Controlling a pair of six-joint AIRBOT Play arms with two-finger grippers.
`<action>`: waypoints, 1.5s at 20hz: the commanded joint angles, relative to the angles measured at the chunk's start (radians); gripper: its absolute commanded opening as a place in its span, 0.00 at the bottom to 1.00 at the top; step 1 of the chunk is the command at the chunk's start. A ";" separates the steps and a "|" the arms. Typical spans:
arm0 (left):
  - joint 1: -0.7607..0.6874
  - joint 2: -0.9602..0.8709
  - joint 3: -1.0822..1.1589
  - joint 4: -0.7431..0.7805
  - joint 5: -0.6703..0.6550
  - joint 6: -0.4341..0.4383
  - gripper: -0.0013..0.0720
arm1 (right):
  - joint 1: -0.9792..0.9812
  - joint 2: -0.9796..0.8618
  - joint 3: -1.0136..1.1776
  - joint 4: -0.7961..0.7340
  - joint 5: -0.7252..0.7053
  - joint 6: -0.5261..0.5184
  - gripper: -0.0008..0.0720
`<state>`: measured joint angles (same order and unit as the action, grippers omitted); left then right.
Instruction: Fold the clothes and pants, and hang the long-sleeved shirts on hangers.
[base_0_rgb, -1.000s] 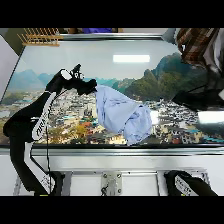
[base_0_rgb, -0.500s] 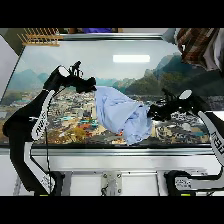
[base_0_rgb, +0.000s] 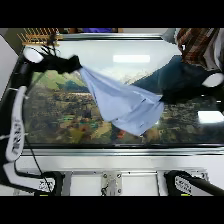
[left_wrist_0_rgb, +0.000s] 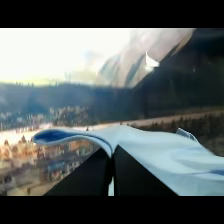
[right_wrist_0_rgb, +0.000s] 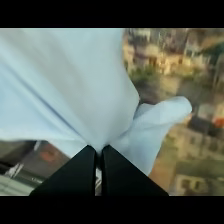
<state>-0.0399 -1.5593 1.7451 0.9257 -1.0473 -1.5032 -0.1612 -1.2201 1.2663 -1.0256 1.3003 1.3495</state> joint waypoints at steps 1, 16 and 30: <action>0.042 0.283 0.071 -0.001 0.004 0.075 0.03 | -0.048 0.246 0.202 -0.018 0.034 0.021 0.03; 0.042 0.772 0.133 0.119 -0.011 0.117 0.03 | -0.047 0.579 0.401 0.087 0.058 0.243 0.03; -0.068 -0.092 0.135 0.227 0.205 -0.006 1.00 | 0.009 -0.079 0.160 0.000 -0.319 0.217 0.98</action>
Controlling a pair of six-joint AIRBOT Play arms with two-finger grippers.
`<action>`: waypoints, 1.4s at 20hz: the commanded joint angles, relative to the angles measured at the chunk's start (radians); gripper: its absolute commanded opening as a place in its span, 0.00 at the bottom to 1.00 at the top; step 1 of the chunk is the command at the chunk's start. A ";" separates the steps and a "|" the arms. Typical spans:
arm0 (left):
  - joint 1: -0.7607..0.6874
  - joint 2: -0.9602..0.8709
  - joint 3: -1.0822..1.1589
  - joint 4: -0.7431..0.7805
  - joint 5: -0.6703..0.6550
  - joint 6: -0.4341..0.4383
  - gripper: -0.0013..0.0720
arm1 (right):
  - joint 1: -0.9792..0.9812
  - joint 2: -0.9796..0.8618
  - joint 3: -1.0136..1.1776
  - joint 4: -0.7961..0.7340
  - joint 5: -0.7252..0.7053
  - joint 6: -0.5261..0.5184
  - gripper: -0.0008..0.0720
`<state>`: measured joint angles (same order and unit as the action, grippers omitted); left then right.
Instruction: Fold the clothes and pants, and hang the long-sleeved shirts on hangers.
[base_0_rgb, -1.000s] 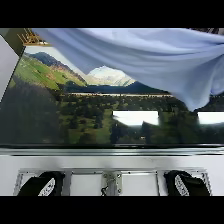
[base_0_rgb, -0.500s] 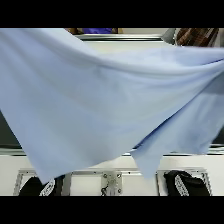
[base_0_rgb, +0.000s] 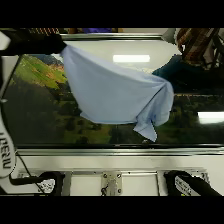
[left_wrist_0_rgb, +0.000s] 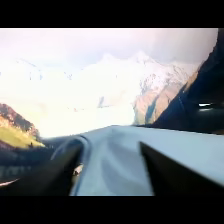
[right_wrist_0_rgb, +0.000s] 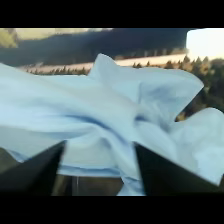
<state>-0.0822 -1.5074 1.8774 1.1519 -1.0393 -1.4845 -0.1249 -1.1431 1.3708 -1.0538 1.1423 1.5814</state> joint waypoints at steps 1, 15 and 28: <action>-0.022 -0.166 0.013 0.001 0.203 -0.034 0.94 | -0.052 -0.182 0.090 0.058 -0.159 -0.014 0.97; 0.194 -0.067 -0.705 -0.043 -0.039 -0.104 0.95 | -0.095 0.240 -0.200 0.084 0.063 -0.134 0.97; 0.061 -0.163 -0.779 -0.287 0.206 -0.102 0.94 | -0.095 0.303 -0.301 0.097 0.088 -0.104 0.97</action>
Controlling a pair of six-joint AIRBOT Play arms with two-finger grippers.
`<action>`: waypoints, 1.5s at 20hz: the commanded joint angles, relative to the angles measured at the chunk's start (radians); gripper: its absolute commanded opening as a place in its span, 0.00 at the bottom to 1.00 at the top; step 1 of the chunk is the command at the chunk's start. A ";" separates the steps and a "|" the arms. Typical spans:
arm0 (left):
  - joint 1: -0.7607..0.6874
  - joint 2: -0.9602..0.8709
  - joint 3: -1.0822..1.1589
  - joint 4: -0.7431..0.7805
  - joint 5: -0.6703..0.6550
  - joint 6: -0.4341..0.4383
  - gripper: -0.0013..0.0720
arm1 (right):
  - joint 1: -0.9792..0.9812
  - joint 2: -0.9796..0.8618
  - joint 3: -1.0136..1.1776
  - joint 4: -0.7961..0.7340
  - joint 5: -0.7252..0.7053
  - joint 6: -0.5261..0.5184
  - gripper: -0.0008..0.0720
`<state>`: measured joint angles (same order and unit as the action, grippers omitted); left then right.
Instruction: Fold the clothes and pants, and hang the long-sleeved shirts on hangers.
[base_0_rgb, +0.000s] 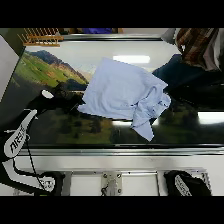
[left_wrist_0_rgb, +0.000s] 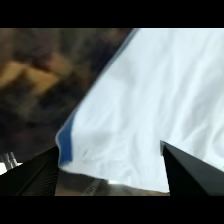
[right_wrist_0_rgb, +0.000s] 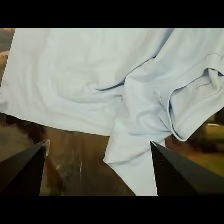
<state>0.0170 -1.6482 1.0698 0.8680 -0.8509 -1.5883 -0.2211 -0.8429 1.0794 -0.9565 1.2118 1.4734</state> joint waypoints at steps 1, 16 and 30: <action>-0.045 -0.023 0.036 -0.003 0.020 0.002 0.94 | 0.001 0.002 -0.024 0.000 0.026 0.004 0.97; -0.032 0.107 0.027 0.083 -0.008 0.047 0.03 | 0.452 -0.179 -0.621 0.113 -0.604 0.521 0.97; -0.031 0.106 0.027 0.083 -0.035 0.047 0.03 | 0.541 -0.348 -0.583 0.288 -0.887 0.487 0.85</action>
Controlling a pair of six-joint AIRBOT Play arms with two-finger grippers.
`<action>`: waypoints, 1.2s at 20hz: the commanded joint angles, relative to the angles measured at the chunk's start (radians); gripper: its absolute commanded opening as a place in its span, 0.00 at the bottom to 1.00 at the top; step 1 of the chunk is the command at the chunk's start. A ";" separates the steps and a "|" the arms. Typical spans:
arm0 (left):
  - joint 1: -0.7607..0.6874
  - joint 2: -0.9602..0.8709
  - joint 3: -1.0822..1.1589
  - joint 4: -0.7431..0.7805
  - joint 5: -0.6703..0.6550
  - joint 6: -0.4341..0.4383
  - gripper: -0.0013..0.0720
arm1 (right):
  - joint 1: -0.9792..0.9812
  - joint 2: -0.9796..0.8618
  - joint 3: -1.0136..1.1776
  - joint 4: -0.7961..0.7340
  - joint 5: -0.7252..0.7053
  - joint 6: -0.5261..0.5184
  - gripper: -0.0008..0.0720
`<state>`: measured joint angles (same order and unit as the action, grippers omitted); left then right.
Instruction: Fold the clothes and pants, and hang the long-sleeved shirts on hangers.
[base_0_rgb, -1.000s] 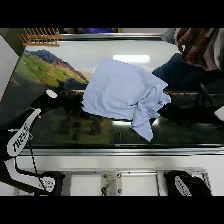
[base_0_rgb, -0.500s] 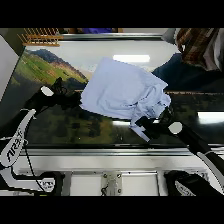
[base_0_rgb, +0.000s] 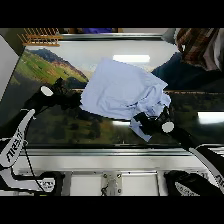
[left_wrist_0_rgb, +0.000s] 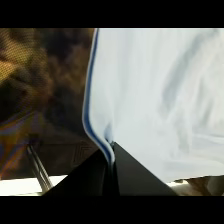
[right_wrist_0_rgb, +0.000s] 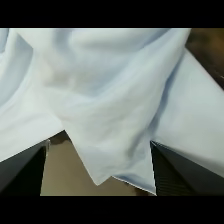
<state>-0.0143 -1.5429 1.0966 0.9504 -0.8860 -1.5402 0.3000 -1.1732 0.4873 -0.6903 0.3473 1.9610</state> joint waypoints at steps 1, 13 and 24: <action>0.001 0.001 0.000 0.000 -0.002 -0.001 0.03 | 0.031 -0.020 0.015 0.021 -0.028 -0.001 0.63; 0.195 0.303 0.224 -0.001 -0.123 0.018 0.03 | -0.374 0.288 0.440 -0.426 0.737 -0.282 0.03; 0.371 0.834 0.642 0.000 -0.161 0.018 0.03 | -0.661 0.501 1.234 -0.451 0.898 -0.341 0.03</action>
<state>0.3134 -0.8291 1.6512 0.9459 -1.0454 -1.5238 -0.3298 -0.7040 1.5589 -1.1271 1.2266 1.6253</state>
